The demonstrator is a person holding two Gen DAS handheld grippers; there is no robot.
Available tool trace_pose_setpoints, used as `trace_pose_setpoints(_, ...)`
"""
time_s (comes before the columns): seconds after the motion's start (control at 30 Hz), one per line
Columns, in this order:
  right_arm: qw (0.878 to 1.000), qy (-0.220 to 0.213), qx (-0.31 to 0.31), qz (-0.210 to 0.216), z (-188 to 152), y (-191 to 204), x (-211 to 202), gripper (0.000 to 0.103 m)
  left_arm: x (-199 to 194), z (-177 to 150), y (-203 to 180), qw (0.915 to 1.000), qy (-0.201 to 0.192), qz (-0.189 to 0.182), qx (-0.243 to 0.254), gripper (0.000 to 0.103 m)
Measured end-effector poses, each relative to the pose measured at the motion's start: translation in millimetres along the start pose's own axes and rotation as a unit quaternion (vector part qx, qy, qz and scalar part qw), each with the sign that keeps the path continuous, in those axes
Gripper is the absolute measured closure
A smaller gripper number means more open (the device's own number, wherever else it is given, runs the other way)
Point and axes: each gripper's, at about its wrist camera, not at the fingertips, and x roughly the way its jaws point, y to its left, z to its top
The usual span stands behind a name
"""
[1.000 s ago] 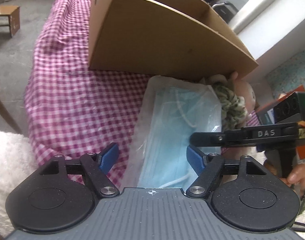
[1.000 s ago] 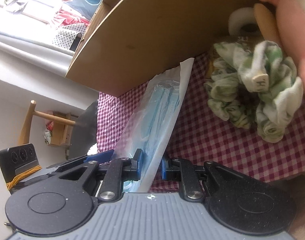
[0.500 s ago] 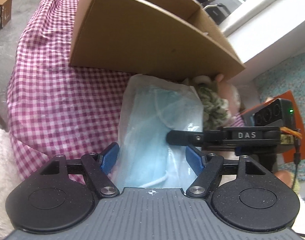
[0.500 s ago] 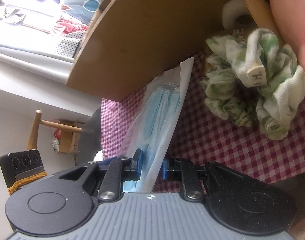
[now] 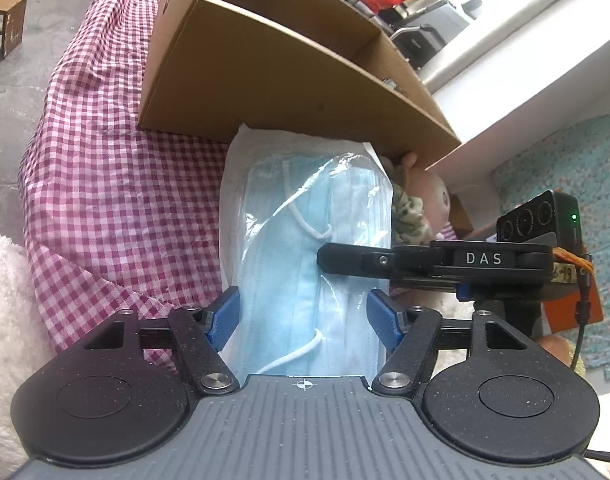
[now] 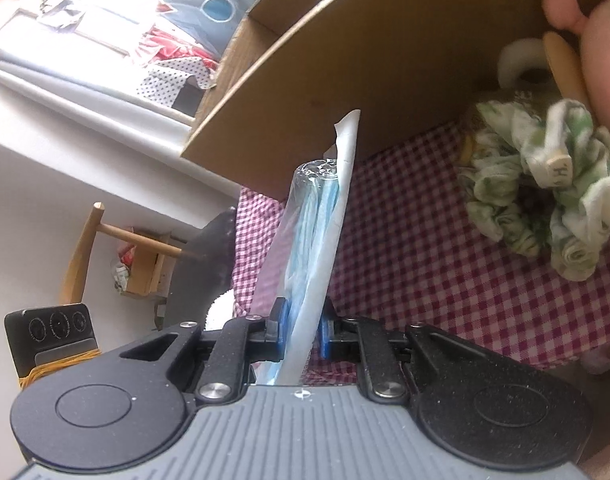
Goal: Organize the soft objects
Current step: 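Grasp the mask bag with the left gripper while the right gripper holds it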
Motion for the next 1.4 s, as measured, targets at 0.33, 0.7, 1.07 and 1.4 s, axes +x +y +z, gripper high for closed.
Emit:
trace_pose_setpoints(0.33,0.997,-0.031,-0.074,0.016,1,34,-25,0.089,-32,-2,-23,0.9991,-0.036,-0.019,0.013,0.048)
trace_pose_setpoints(0.7,0.98,-0.078,-0.179,0.039,20,83,-77,0.089,-50,23,-66,0.9928,-0.097,-0.03,0.063,0.048)
trace_pose_setpoints(1.07,0.965,-0.108,-0.237,0.032,75,100,-108,0.09,-30,83,-88,0.9857,-0.129,-0.057,0.092,0.048)
trace_pose_setpoints(1.4,0.973,-0.096,-0.212,0.008,186,63,-107,0.09,44,188,-96,0.9903,-0.081,-0.072,0.088,0.048)
